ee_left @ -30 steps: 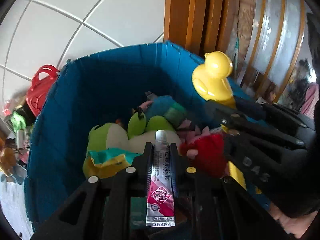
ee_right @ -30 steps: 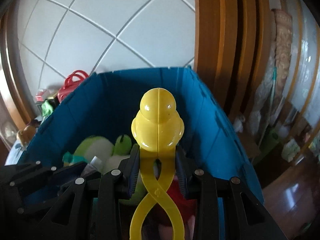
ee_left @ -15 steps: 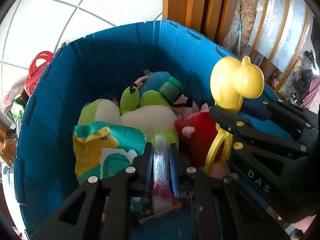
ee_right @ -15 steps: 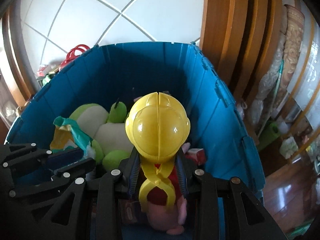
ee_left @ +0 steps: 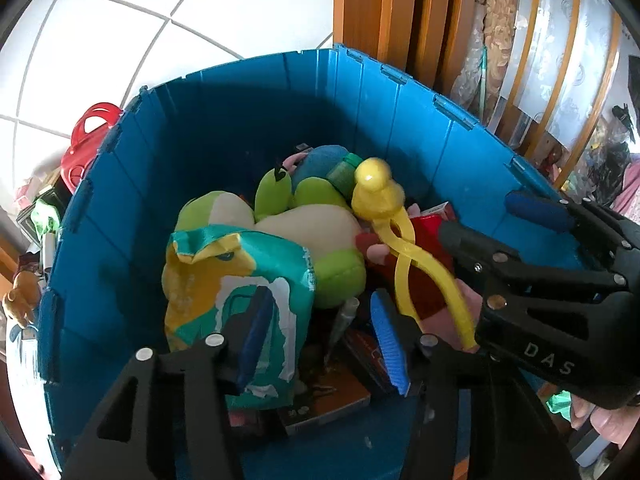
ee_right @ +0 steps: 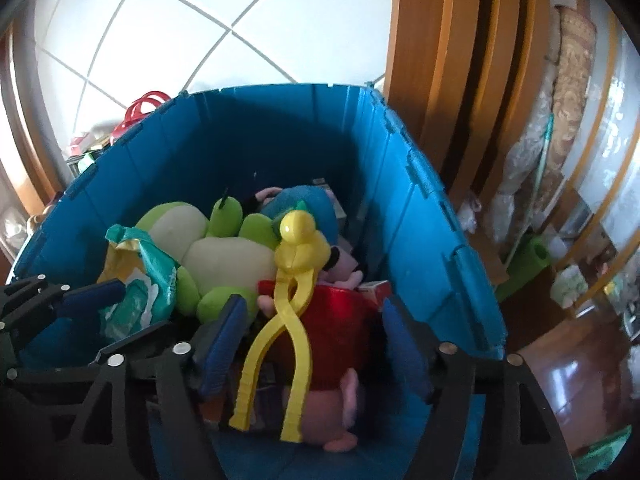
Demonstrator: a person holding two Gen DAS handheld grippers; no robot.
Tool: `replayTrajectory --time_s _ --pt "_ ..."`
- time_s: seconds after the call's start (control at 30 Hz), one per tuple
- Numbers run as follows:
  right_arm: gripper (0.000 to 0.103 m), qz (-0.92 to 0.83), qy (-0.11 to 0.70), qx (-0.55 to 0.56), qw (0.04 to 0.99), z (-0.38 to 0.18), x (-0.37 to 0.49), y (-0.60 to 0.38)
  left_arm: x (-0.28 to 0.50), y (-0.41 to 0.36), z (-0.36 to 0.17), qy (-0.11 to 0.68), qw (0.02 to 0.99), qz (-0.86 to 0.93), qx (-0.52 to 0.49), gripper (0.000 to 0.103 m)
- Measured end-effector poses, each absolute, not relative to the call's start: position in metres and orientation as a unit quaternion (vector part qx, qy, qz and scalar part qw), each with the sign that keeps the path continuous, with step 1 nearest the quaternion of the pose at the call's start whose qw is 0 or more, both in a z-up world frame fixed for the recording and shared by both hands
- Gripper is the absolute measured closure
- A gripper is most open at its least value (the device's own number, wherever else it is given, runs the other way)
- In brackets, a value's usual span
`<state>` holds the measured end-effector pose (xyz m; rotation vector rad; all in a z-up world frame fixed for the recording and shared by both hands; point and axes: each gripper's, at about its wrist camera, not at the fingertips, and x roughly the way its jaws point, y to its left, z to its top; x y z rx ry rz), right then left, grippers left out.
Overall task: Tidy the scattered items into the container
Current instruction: 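Open both tools to drop the toothpaste tube and yellow clip into the box, then withdraw both tools from the box back toward the pile on the bed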
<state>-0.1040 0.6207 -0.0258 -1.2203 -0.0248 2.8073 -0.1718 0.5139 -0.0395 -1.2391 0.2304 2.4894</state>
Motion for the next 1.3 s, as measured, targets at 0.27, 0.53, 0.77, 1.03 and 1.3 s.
replayTrajectory --time_s 0.27,0.53,0.77,1.03,1.3 --pt "0.0 0.929 -0.001 -0.37 0.032 -0.003 -0.079 0.614 -0.149 0.486 -0.02 0.061 0.174 0.898 -0.399 0.036" --pt "0.0 0.942 0.016 -0.333 0.029 0.021 -0.045 0.587 -0.118 0.431 0.005 0.013 0.176 0.924 -0.338 0.024" --pt "0.0 0.952 0.005 -0.305 -0.001 0.032 -0.04 0.514 -0.108 0.324 0.015 -0.035 0.132 0.94 -0.314 0.024" --pt "0.0 0.968 -0.006 -0.243 -0.056 0.04 -0.058 0.351 -0.118 0.13 -0.007 -0.05 0.048 0.949 -0.307 0.024" --pt "0.0 0.96 0.003 -0.258 -0.105 0.024 -0.117 0.177 -0.148 -0.062 -0.052 -0.041 -0.028 0.939 -0.34 0.024"
